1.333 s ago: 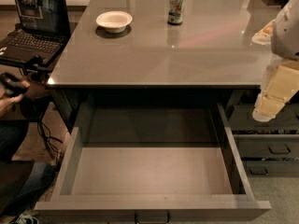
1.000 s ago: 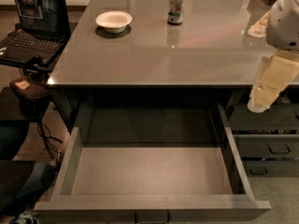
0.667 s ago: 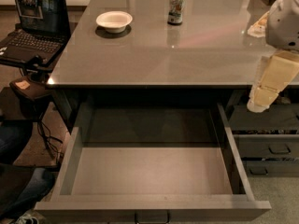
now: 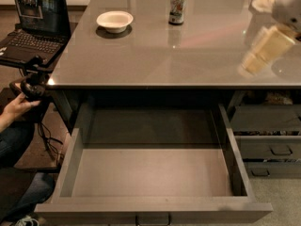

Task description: Place 7up can into top drawer

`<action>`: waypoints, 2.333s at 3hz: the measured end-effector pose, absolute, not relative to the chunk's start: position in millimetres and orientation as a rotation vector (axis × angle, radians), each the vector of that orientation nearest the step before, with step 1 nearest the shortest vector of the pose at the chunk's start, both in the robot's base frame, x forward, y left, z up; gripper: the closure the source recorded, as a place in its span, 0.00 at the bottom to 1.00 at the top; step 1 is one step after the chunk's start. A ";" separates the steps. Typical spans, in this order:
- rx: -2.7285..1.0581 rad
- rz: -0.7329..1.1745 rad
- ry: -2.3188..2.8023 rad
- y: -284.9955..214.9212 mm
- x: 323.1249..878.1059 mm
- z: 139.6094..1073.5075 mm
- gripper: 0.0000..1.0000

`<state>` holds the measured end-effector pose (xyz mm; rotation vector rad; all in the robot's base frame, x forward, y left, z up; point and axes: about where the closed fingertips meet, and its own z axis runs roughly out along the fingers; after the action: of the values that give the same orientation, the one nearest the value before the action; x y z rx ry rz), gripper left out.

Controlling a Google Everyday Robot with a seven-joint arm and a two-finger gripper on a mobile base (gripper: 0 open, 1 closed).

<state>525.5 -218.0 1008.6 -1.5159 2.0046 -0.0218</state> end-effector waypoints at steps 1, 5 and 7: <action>-1.294 -0.008 1.947 -234.3 597.2 1038.0 0.00; -1.047 0.182 1.647 -225.4 664.4 1074.2 0.00; -1.021 0.210 1.621 -220.3 671.7 1078.0 0.00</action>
Offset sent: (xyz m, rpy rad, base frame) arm 0.0643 -0.0144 0.0251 0.1266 -0.1013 -0.0912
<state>671.7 -220.3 1078.0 -1.0215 1.6209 0.2096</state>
